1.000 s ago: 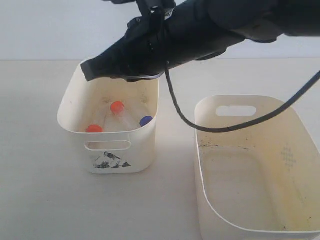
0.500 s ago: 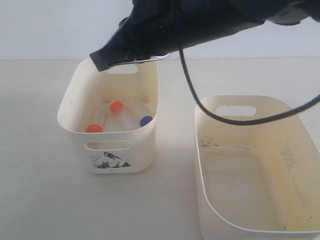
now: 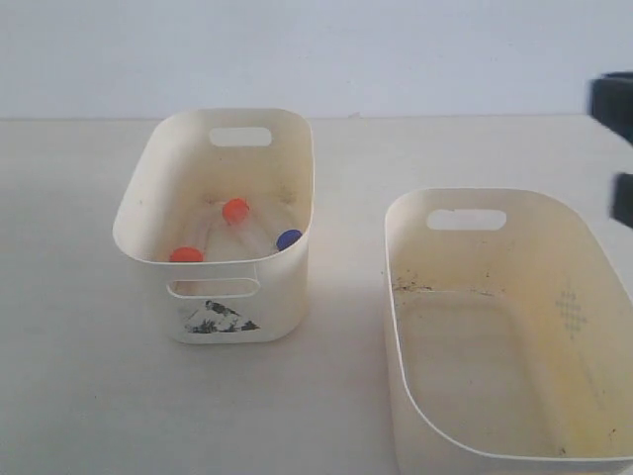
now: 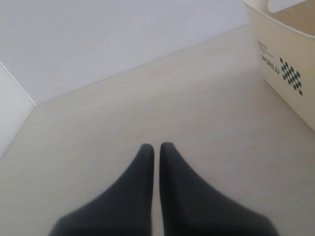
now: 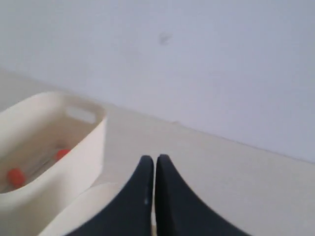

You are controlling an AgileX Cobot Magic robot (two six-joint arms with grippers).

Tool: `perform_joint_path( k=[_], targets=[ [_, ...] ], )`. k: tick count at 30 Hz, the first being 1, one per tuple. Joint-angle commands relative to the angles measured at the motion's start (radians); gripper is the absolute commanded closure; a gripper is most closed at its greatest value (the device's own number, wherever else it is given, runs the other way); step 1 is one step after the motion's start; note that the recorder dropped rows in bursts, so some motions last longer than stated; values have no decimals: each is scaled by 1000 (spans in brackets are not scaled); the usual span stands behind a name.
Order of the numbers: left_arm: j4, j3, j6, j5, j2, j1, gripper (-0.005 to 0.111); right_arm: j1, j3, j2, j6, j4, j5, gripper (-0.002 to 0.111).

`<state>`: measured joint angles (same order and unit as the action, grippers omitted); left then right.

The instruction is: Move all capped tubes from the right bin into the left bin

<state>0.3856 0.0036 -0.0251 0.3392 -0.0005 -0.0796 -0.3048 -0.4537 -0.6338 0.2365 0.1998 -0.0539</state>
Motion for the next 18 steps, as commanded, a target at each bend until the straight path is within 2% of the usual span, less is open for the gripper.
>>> perform_joint_path(
  k=[1,4,8,14,18],
  targets=[
    [-3,-4,-10,-3,0,-5,102,157,219,282,-68,15,121,107],
    [-3,-4,-10,-3,0,-5,102,203,305,437,-65,15,111,107],
    [-3,-4,-10,-3,0,-5,102,205,376,563,-67,15,67,107],
    [-3,-4,-10,-3,0,-5,102,205,454,612,-92,15,36,107],
    [-3,-4,-10,-3,0,-5,102,205,454,612,-107,-21,-74,107]
  ],
)
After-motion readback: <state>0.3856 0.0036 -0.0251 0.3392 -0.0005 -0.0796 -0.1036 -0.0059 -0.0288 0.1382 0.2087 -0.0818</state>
